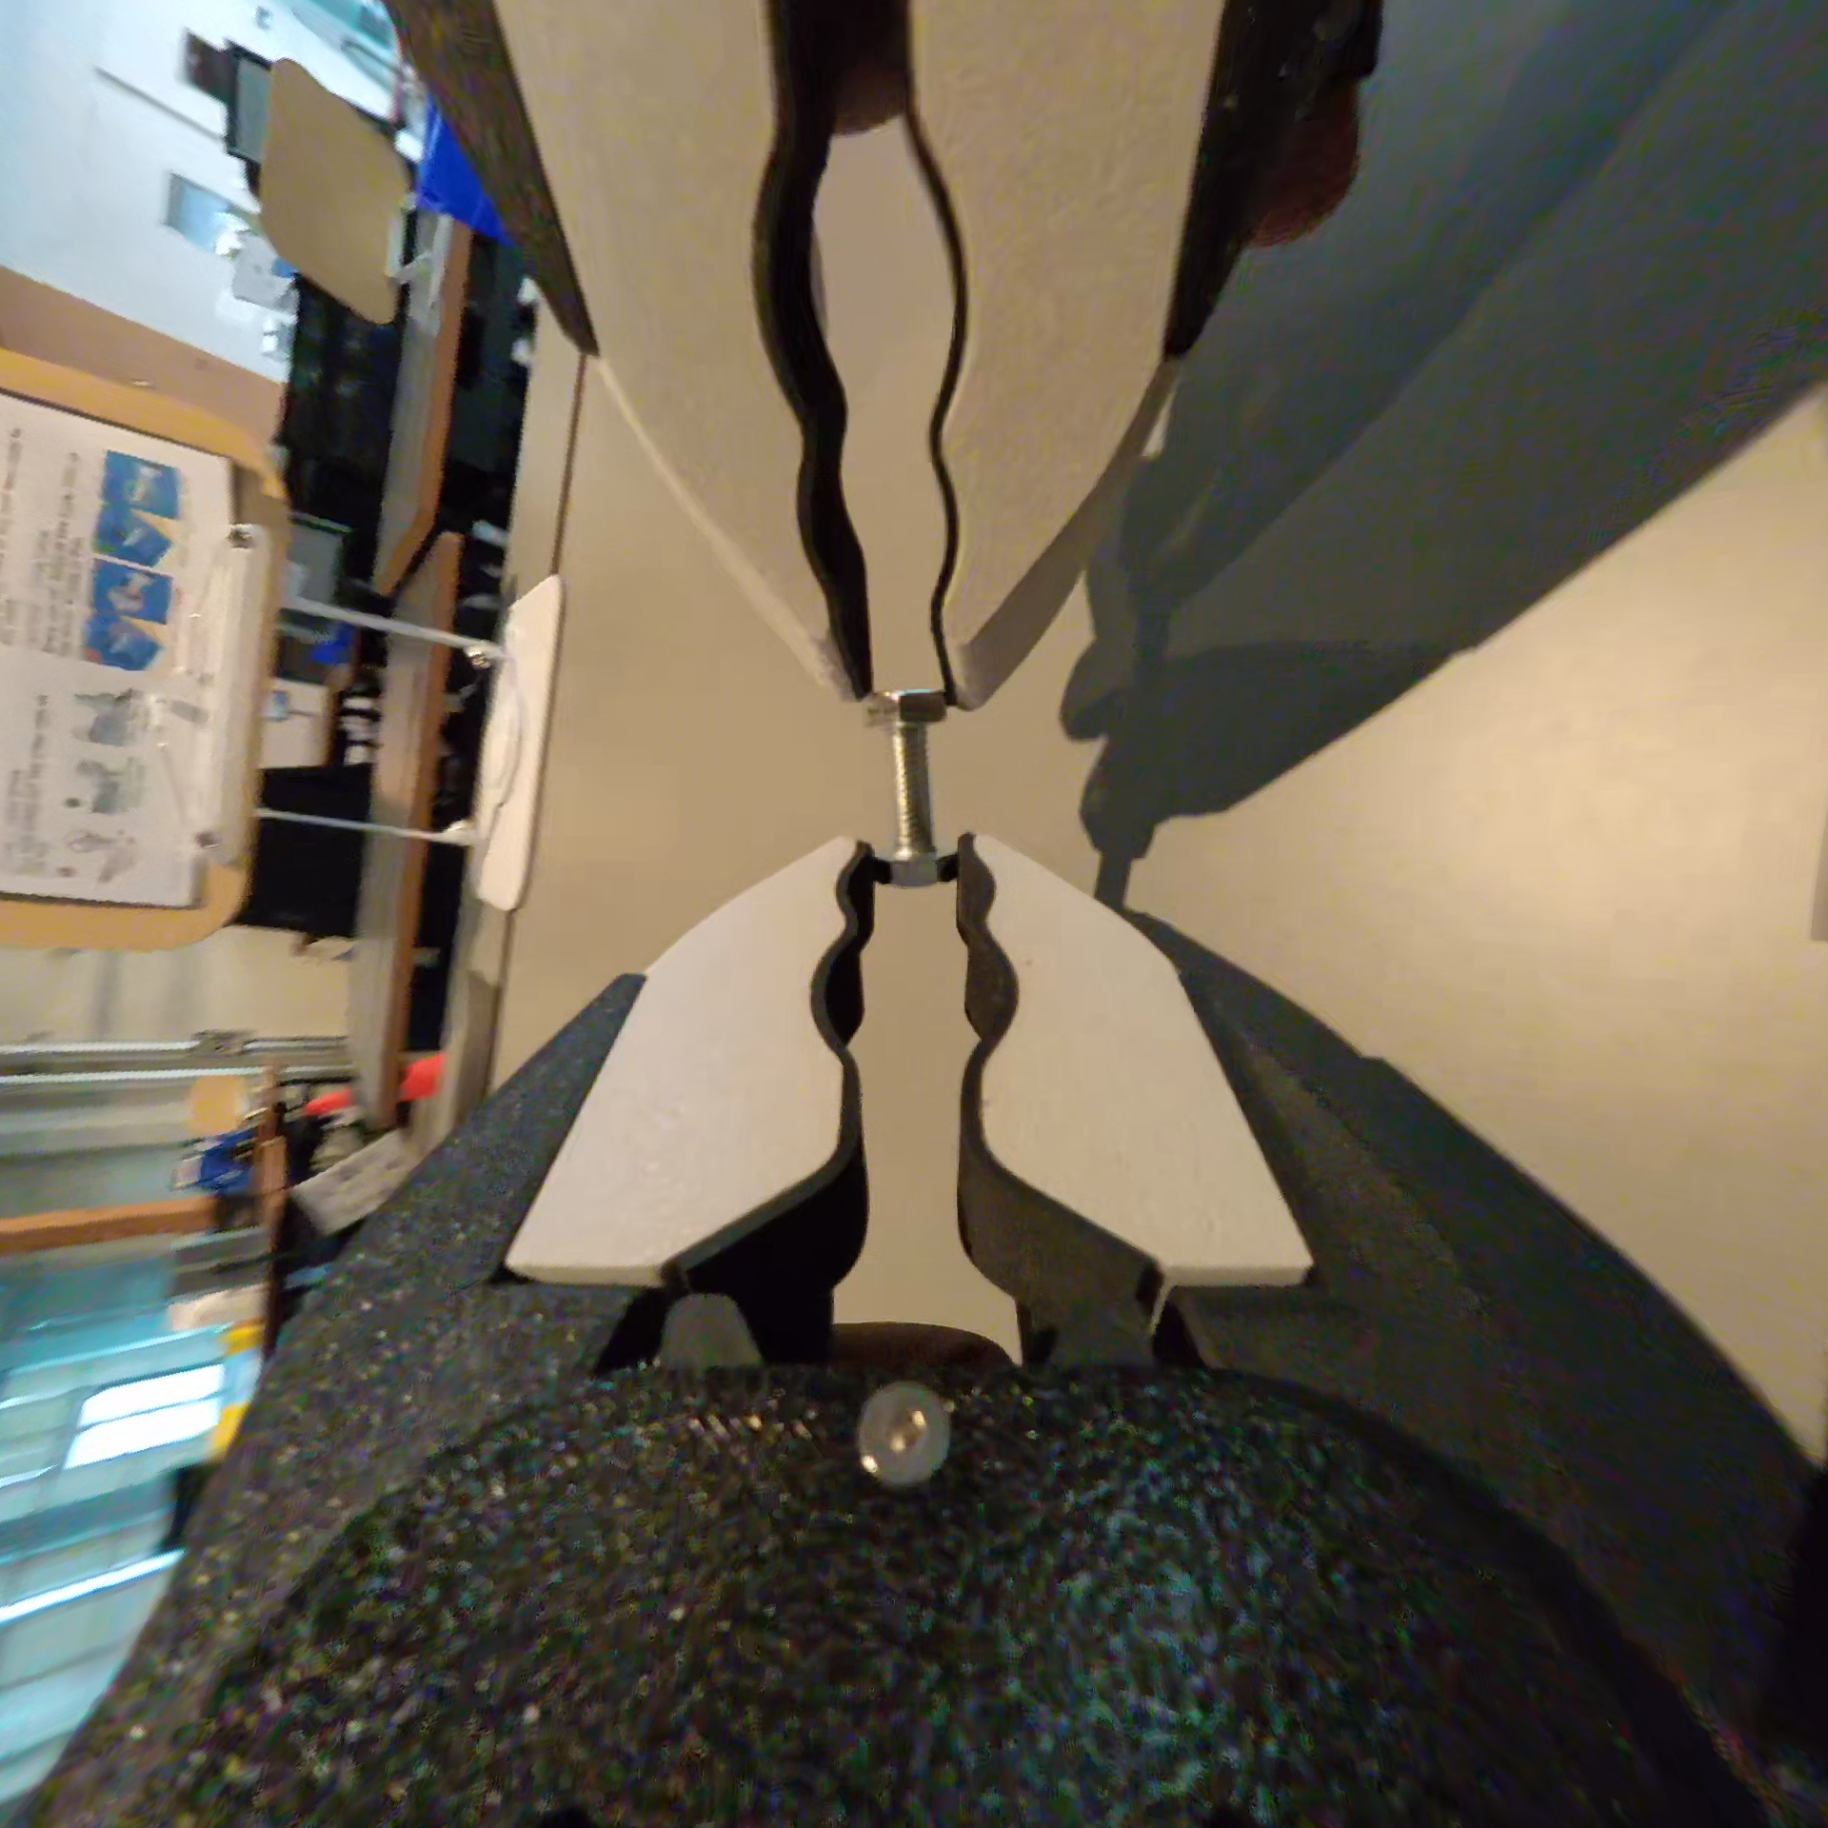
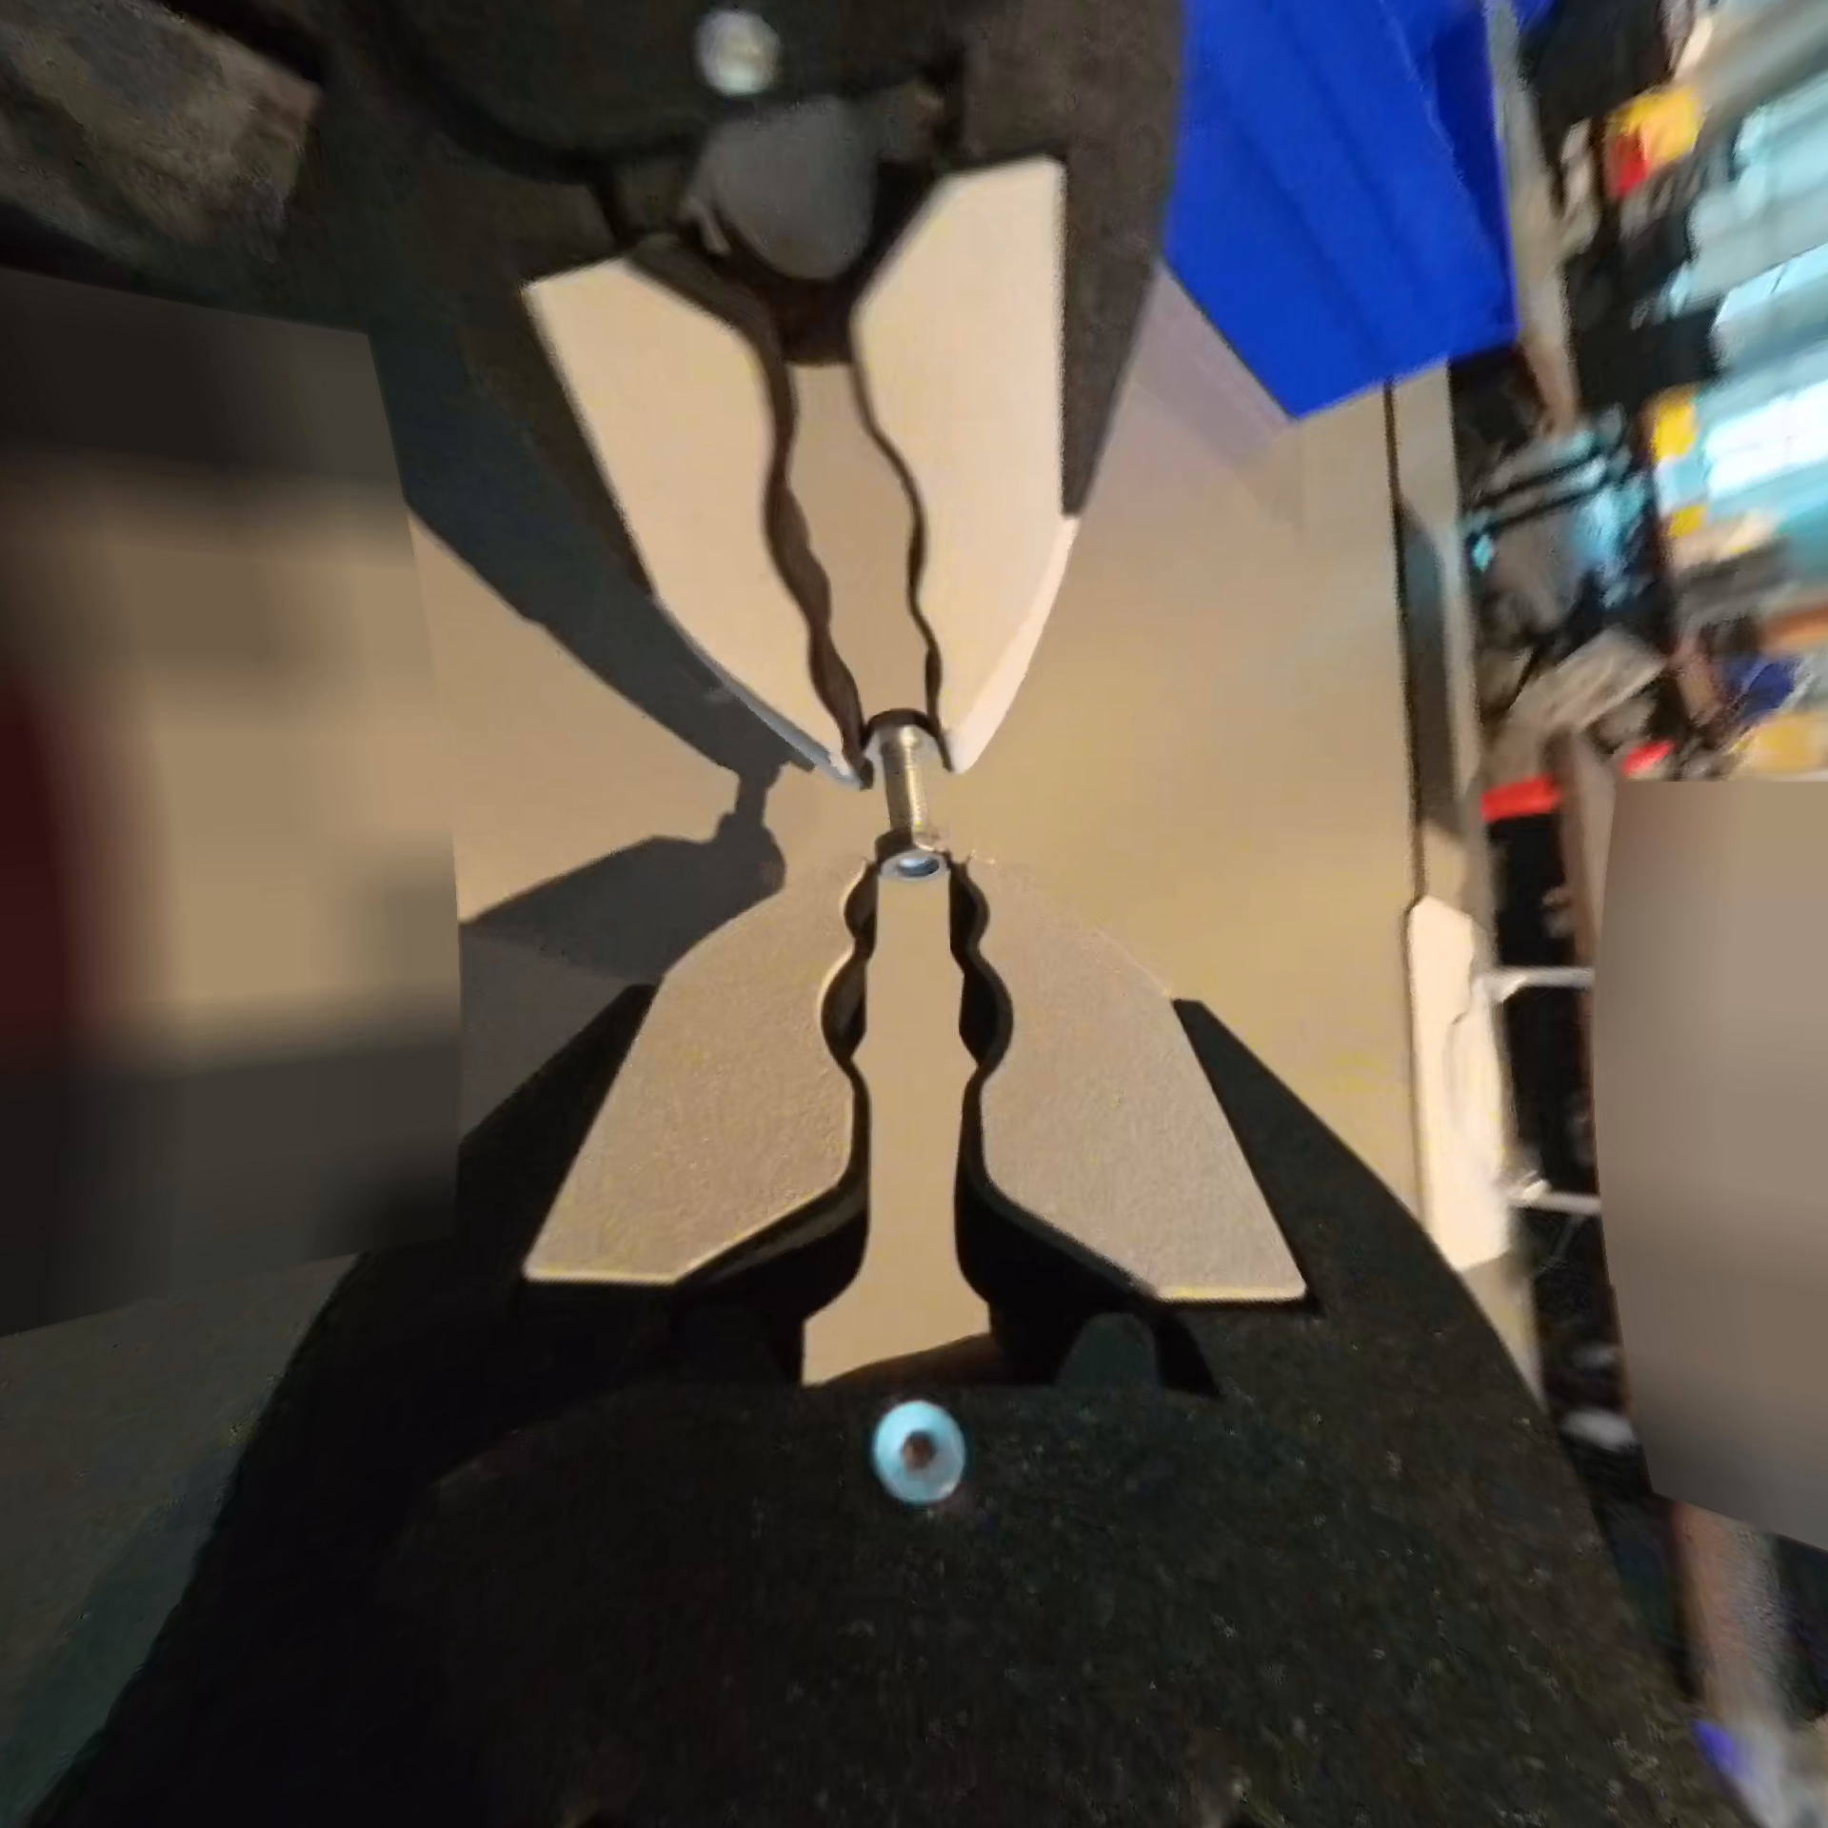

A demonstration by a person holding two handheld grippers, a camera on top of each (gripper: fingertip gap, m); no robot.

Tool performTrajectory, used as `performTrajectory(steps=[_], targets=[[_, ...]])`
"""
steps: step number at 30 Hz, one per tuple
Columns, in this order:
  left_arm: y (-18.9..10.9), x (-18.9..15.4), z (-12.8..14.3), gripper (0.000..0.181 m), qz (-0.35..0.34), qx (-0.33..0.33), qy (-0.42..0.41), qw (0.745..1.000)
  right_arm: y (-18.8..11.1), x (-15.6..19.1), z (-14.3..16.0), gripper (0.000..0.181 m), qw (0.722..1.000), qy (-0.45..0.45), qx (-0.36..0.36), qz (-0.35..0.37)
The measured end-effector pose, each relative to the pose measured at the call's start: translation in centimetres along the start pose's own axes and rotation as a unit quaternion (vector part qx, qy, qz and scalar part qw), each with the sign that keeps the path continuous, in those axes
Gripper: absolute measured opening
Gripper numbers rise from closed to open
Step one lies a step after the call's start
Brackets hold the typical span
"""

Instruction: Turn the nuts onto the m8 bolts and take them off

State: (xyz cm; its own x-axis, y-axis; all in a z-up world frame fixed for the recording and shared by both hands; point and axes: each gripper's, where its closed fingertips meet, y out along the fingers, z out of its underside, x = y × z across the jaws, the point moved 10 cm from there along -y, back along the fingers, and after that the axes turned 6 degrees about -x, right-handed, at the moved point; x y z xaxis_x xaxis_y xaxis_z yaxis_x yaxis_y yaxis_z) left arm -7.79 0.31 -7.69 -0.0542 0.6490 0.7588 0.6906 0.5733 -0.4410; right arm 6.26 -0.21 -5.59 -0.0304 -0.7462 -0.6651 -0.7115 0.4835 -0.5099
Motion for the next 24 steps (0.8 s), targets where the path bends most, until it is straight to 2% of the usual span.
performTrajectory(steps=[2,3,4,6,11,15,20,24], targets=[[0.3,-0.1,-0.1,0.016,-0.035,0.03,0.04,0.998,0.5,-0.6,0.1,0.012,0.995,0.102,0.021,0.001],[0.5,-0.1,-0.2,0.016,-0.055,0.041,0.056,0.996,0.7,-0.9,0.1,0.003,0.984,0.173,0.029,-0.002],[0.7,-0.2,-0.1,0.016,-0.061,0.053,0.065,0.995,0.9,-1.1,0.2,0.003,0.972,0.231,0.028,-0.006],[0.8,-0.2,0.1,0.016,-0.059,0.048,0.06,0.995,0.9,-1.3,0.4,0.004,0.967,0.255,0.01,-0.009],[0.0,0.6,0.2,0.016,-0.03,-0.016,-0.027,0.999,-0.4,-1.7,0.8,0.019,0.985,0.172,0.004,0.009],[-0.8,1.1,0.3,0.015,0.017,-0.076,-0.103,0.992,-1.5,-1.4,0.8,0.03,0.998,0.067,-0.02,0.011],[-1.6,1.3,0.4,0.015,0.104,-0.142,-0.185,0.967,-2.4,-0.3,0.0,0.036,0.997,-0.036,-0.067,0.001],[-2.1,1.2,0.6,0.016,0.168,-0.175,-0.225,0.944,-2.9,0.1,-0.8,0.031,0.991,-0.06,-0.116,-0.013]])
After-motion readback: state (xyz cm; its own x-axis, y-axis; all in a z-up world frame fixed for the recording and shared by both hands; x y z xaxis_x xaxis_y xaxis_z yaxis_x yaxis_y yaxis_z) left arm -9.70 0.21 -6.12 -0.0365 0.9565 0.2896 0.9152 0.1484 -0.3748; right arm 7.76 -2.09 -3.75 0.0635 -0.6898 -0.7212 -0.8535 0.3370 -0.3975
